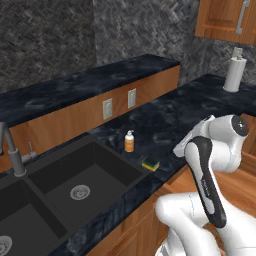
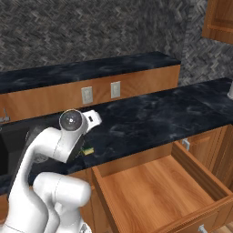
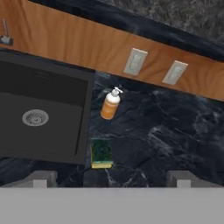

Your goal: Restock the sink supplies by placing the sponge and soap dispenser on the counter and next to the sink. Make sure the soap dispenser is upright.

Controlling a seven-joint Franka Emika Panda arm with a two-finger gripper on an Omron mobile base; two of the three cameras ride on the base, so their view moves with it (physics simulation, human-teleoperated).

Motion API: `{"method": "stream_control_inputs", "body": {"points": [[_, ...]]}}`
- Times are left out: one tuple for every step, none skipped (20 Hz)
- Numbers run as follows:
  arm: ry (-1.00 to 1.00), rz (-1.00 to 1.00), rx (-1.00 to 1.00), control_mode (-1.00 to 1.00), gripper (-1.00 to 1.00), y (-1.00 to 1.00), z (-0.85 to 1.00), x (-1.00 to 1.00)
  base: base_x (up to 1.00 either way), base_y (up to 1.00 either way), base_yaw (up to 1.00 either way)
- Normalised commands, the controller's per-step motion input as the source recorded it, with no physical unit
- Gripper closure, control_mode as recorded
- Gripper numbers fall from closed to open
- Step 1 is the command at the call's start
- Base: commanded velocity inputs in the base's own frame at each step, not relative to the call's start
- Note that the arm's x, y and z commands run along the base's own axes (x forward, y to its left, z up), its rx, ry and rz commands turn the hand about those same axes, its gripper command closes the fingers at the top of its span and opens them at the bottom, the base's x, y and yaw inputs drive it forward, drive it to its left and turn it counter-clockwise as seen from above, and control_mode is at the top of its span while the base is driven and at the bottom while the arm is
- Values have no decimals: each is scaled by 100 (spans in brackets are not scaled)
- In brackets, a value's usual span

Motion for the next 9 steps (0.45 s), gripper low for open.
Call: {"method": "stream_control_inputs", "body": {"points": [[-24,0,0,-100,-100,0,100,-49,0,0,0],[-23,0,0,-100,-100,0,100,-51,0,0,0],[-21,0,0,-100,-100,0,98,-50,0,0,0],[-22,0,-3,-100,-100,0,100,-51,0,0,0],[-20,0,-6,-100,-100,0,91,-49,0,0,0],[-15,0,-9,-100,-100,0,84,-41,0,0,0],[-11,0,-8,-100,-100,0,74,-29,0,0,0],[-9,0,-7,-100,-100,4,56,-19,0,0,0],[-1,0,-7,-100,-100,9,28,-6,0,0,0]]}}
